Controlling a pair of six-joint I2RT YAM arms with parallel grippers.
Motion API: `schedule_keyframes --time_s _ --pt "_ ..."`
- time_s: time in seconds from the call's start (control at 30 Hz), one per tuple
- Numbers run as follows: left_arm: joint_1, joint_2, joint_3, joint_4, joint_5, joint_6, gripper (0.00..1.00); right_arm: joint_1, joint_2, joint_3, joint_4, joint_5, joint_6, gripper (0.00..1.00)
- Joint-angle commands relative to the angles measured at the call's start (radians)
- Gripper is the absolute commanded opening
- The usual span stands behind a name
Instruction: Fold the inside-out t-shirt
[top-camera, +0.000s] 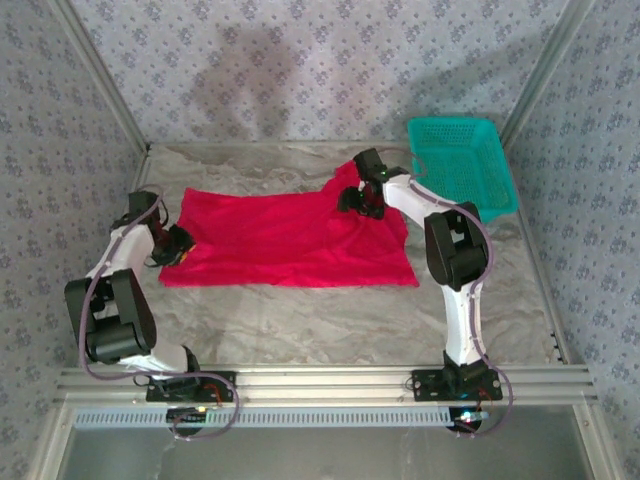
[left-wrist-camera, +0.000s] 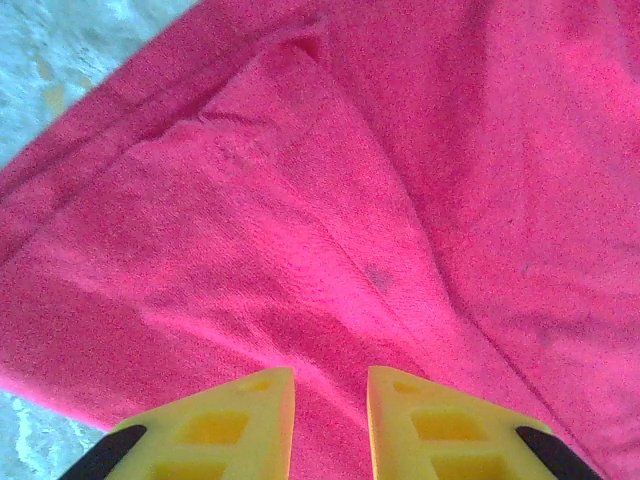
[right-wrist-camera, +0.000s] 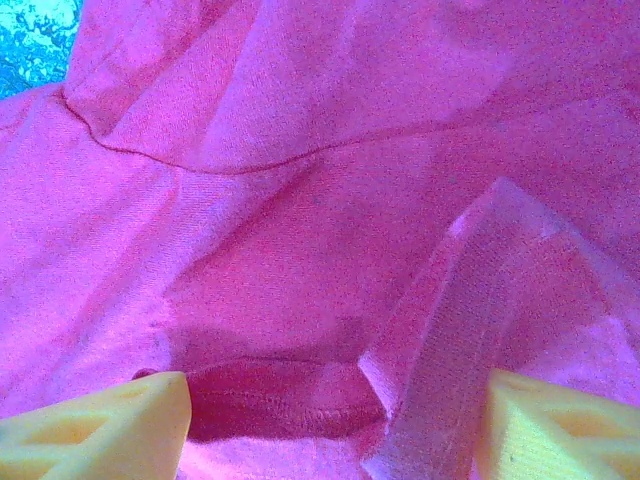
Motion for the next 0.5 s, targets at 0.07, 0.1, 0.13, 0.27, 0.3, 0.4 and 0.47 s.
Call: schedule_keyframes --time_s 0.07,0.1,0.13,0.27,0.3,0.4,0.47 --pt "0.006 -0.028 0.012 -0.009 0.033 -0.002 0.26 -0.011 0.041 0.080 -0.079 -0.026 0.041 0.74" --pt "0.005 -0.024 0.012 0.002 0.040 -0.010 0.26 -0.014 0.050 0.095 -0.077 -0.044 0.045 0.74" --pt "0.004 -0.022 0.011 0.017 0.051 -0.020 0.26 -0.016 0.059 0.108 -0.068 -0.084 0.046 0.74" --pt "-0.001 0.006 0.019 0.045 0.100 -0.048 0.25 -0.027 0.093 0.180 -0.101 -0.122 0.059 0.73" --pt "-0.003 0.008 0.021 0.042 0.100 -0.045 0.25 -0.027 0.089 0.190 -0.132 -0.096 0.054 0.72" --pt "-0.005 -0.003 0.021 0.025 0.079 -0.028 0.25 -0.022 0.037 0.189 -0.192 0.052 0.035 0.72" --pt "-0.004 -0.011 0.021 0.012 0.058 -0.016 0.25 -0.003 -0.013 0.160 -0.193 0.130 0.021 0.70"
